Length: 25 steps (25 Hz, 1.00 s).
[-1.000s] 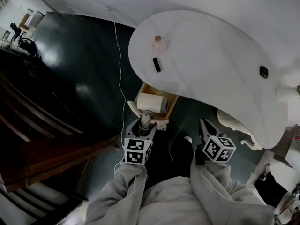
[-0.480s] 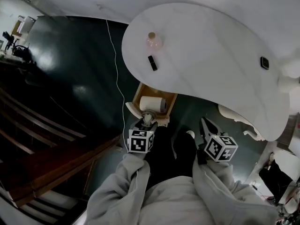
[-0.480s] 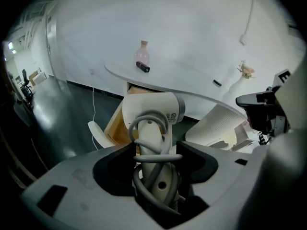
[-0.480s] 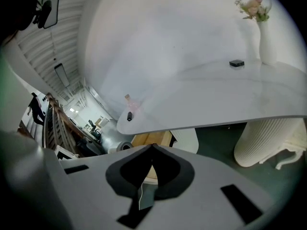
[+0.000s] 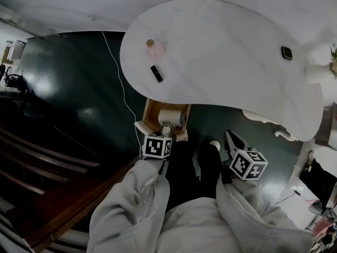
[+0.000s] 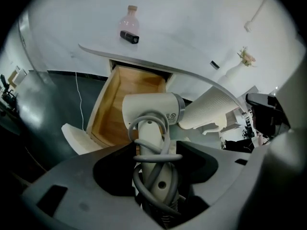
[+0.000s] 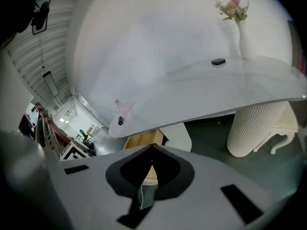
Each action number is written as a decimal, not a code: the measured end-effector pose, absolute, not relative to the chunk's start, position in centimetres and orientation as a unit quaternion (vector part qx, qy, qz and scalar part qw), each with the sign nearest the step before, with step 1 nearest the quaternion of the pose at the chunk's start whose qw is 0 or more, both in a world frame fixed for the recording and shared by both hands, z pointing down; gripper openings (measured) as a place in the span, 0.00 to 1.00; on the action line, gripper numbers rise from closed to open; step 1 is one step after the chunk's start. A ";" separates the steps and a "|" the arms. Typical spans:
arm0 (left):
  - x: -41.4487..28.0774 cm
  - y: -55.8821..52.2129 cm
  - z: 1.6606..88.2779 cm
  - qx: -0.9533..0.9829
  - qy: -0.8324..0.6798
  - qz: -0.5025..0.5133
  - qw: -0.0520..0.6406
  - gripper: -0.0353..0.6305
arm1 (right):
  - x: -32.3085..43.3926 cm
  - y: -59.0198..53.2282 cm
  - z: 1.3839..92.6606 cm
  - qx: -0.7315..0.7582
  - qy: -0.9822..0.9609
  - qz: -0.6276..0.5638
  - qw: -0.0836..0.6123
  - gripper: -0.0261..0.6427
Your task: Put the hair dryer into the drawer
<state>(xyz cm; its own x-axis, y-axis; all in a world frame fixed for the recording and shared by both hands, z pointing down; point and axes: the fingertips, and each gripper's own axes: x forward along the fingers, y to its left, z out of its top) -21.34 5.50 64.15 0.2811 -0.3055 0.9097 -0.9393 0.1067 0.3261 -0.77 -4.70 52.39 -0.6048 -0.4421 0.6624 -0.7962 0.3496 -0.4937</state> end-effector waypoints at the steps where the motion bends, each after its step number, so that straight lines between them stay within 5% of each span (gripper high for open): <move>1: -21.4 5.3 64.2 0.600 -0.509 0.308 0.534 0.45 | -0.6 -4.6 52.4 0.394 -0.791 0.418 0.212 0.11; 12: -24.2 1.8 65.7 0.585 -0.485 0.363 0.540 0.45 | 0.6 -3.4 52.9 0.423 -0.770 0.432 0.204 0.11; 25: -25.6 -4.6 66.6 0.632 -0.478 0.406 0.454 0.45 | 1.2 -2.1 53.7 0.442 -0.750 0.446 0.206 0.11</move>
